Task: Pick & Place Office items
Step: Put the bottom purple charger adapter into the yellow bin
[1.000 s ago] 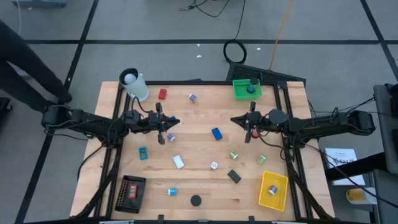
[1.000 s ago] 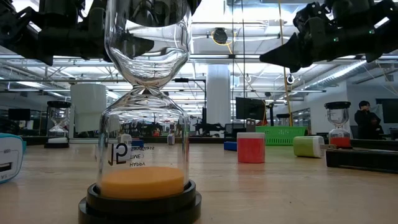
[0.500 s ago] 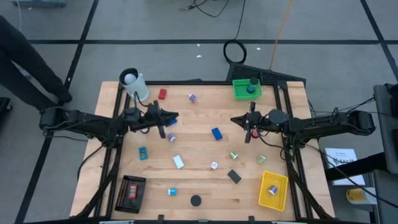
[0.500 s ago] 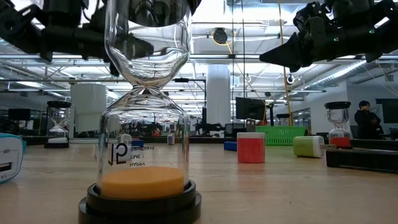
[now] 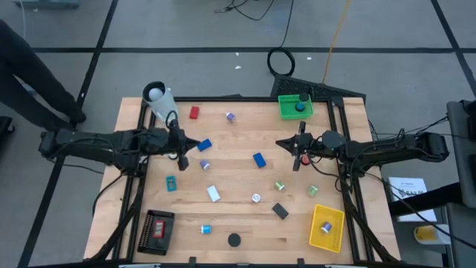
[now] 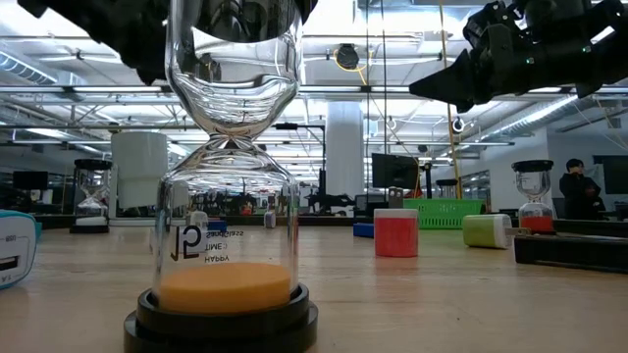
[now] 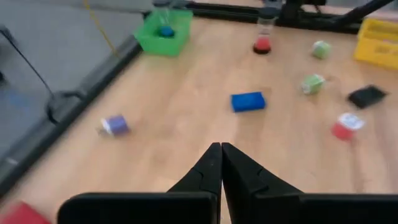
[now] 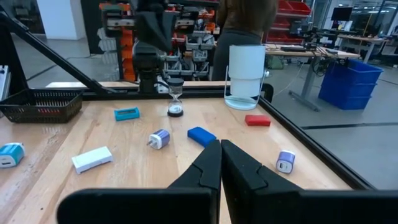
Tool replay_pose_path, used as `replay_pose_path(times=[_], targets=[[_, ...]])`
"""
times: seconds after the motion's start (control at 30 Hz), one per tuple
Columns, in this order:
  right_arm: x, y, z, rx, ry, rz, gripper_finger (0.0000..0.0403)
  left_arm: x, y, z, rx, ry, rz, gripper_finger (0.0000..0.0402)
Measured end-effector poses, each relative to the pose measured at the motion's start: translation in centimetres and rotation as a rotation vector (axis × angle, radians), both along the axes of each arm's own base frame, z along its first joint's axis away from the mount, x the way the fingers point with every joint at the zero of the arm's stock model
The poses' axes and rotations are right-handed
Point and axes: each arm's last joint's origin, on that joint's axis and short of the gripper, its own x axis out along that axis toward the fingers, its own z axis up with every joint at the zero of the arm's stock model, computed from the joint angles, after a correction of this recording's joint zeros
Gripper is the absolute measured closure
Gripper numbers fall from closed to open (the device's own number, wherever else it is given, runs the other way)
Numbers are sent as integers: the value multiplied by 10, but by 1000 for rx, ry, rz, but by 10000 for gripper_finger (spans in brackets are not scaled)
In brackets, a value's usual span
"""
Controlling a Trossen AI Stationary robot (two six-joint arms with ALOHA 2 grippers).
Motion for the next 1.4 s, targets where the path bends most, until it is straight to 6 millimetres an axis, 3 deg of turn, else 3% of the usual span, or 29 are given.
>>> replay_pose_path(times=[0.23,0.5,0.8,0.93,1.4], targets=[[0,0,0,1,-4,0,403,11,-10,-5,-111,157,21,363],[0,0,0,0,-2,0,403,37,-9,-16,-37,391,10,241],[0,0,-1,2,9,0,403,59,-8,-28,46,570,-218,126],[0,0,-1,2,12,0,403,63,-10,-38,70,632,-257,111],[0,0,-2,3,18,0,403,86,-10,-71,107,721,-299,116]])
